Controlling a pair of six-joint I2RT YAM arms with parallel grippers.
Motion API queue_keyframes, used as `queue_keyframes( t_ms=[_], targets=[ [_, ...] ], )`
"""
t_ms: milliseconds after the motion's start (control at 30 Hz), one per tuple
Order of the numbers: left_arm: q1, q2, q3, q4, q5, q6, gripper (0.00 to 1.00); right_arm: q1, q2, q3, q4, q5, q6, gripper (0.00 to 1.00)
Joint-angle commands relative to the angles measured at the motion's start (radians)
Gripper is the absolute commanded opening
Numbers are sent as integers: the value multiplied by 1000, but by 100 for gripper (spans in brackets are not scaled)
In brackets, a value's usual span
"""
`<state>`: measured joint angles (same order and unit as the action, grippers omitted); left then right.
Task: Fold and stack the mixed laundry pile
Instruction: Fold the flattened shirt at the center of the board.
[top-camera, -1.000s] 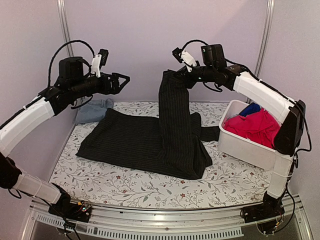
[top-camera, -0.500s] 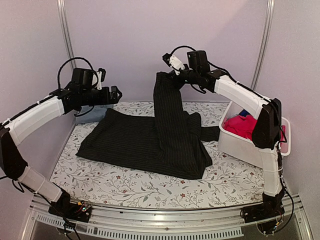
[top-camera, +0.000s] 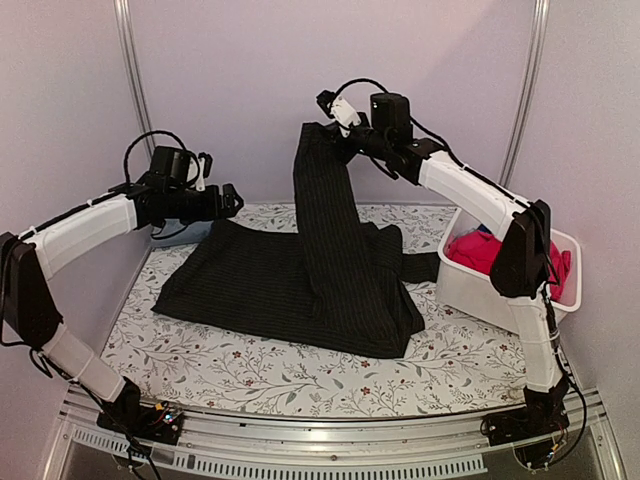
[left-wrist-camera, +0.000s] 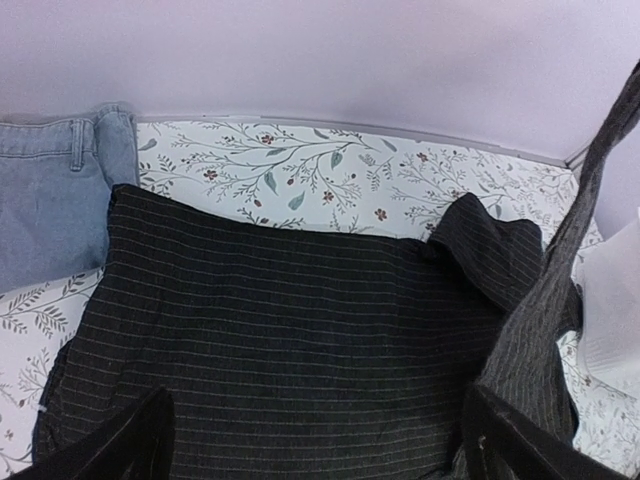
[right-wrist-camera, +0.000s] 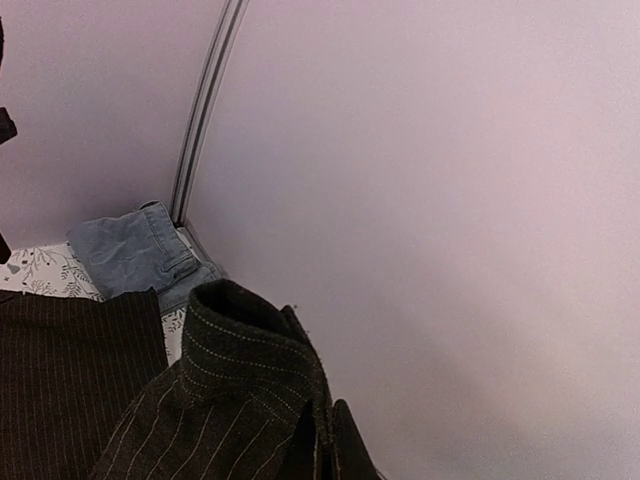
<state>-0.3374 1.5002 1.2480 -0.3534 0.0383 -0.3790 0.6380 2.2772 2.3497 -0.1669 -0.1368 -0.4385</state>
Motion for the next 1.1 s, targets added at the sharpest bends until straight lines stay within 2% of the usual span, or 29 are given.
queue_keyframes(
  t_ms=[0, 333, 600, 733, 833, 1000, 1067],
  targets=[
    [39, 10, -34, 14, 30, -24, 100, 17, 59, 1, 4, 21, -23, 0],
    [146, 19, -62, -30, 116, -92, 100, 69, -14, -151, -173, 37, 89, 0],
    [263, 37, -96, -47, 224, -154, 100, 153, -3, -140, -297, -202, 317, 0],
    [317, 36, -115, -46, 270, -170, 100, 187, 45, -114, -292, -420, 484, 0],
    [336, 33, -124, -46, 289, -168, 100, 198, 107, -101, -185, -572, 601, 0],
    [356, 30, -162, -35, 333, -172, 100, 197, 234, -73, 231, -769, 999, 0],
    [359, 25, -183, -28, 350, -169, 100, 196, 283, -30, 284, -799, 1084, 0]
  ],
)
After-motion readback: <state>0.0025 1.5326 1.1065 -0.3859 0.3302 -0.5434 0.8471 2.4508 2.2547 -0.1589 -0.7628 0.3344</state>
